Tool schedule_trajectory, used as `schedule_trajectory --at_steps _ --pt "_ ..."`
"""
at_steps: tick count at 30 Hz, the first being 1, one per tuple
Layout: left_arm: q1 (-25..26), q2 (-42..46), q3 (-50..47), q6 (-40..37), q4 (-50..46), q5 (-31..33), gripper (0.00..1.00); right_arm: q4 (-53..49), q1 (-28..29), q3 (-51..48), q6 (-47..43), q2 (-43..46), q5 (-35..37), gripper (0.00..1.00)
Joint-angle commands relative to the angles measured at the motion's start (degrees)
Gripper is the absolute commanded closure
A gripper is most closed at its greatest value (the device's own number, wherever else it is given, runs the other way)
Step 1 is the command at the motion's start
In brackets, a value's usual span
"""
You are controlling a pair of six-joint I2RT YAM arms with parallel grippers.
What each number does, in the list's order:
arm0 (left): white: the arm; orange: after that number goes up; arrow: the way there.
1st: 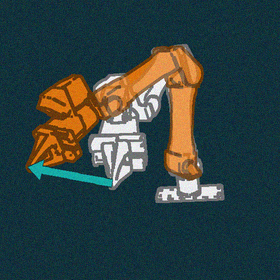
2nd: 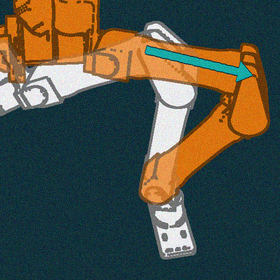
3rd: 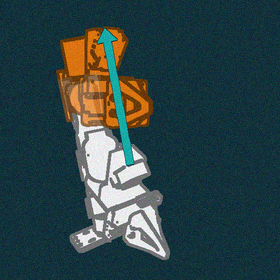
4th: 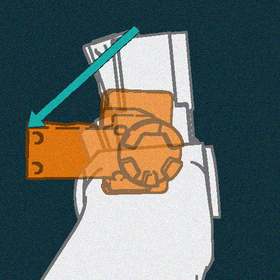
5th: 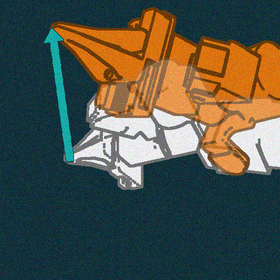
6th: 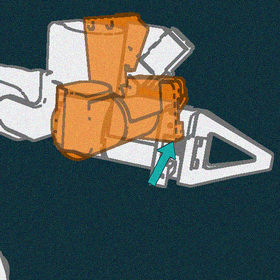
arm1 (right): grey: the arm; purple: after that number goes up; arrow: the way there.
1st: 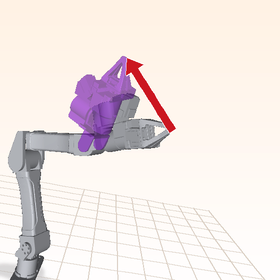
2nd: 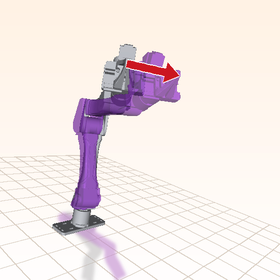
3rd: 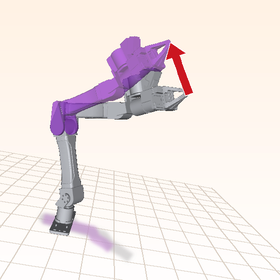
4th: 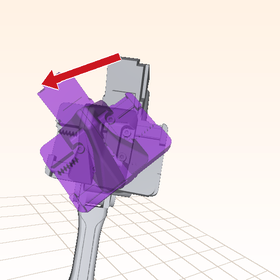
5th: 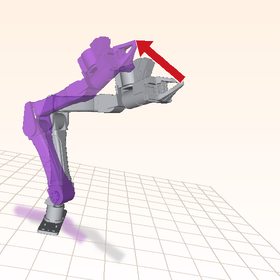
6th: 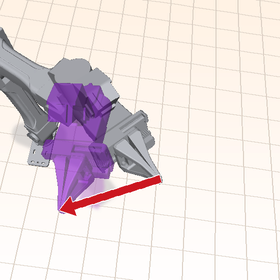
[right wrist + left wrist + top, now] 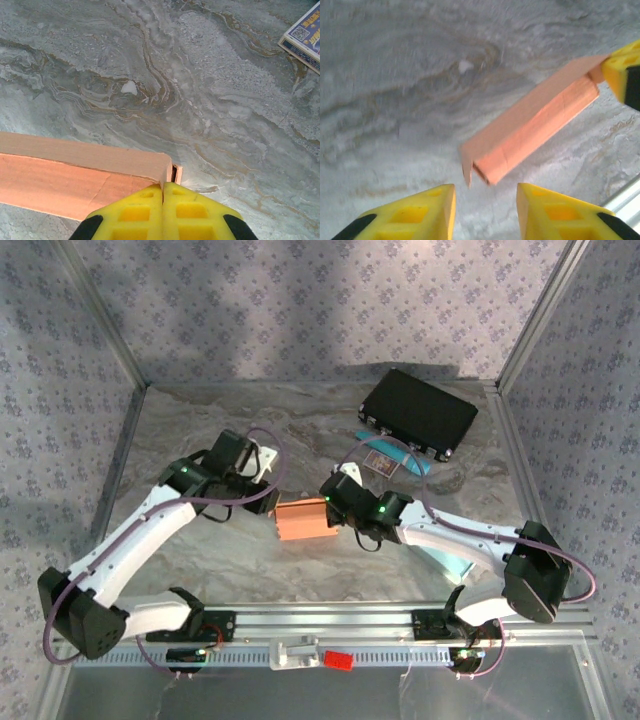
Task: Fold the paper box
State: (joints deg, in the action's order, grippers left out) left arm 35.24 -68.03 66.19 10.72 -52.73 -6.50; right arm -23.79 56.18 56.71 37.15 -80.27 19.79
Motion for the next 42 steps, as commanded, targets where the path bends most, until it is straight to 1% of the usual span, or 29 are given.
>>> schedule_trajectory --at_steps 1,4,7,10,13,19,25,31,36,38,42 --pt "-0.7 1.3 -2.7 7.1 -6.8 1.2 0.69 -1.4 0.4 -0.3 1.4 0.0 1.6 1.00" --pt "-0.8 1.1 -3.7 8.8 -4.0 -0.4 0.71 -1.5 0.5 -0.3 1.4 0.0 1.6 1.00" --pt "-0.8 -1.5 -3.5 10.6 -2.2 -2.9 0.74 -1.7 0.5 -0.3 1.4 0.0 1.5 1.00" --pt "-0.7 -3.7 -3.7 11.3 -0.8 -3.2 0.75 -1.8 0.6 -0.2 1.4 0.1 1.5 1.00" --pt "-0.7 -4.8 -3.6 11.2 1.1 -3.0 0.75 -2.0 0.7 -0.2 1.4 0.1 1.5 1.00" --pt "-0.4 -7.4 -2.4 9.2 1.1 -1.4 0.74 -1.9 0.7 -0.6 1.6 0.2 1.3 1.00" --pt "0.9 -8.1 -2.3 7.3 1.3 2.0 0.74 -1.8 0.6 -0.6 1.6 0.2 1.2 1.00" --pt "1.5 -8.5 -2.9 7.6 4.1 2.1 0.76 -1.8 0.5 -0.6 1.7 0.1 1.0 1.00" --pt "1.6 -9.5 -3.0 7.2 4.5 2.3 0.80 -1.8 0.5 -0.4 1.7 -0.1 1.0 1.00" --pt "1.5 -9.8 -3.0 7.1 4.4 2.2 0.85 -1.9 0.5 -0.3 1.7 0.0 1.0 1.00" --pt "1.7 -9.6 -3.2 7.7 4.6 2.2 0.91 -1.8 0.4 -0.4 1.9 -0.1 1.0 1.00"
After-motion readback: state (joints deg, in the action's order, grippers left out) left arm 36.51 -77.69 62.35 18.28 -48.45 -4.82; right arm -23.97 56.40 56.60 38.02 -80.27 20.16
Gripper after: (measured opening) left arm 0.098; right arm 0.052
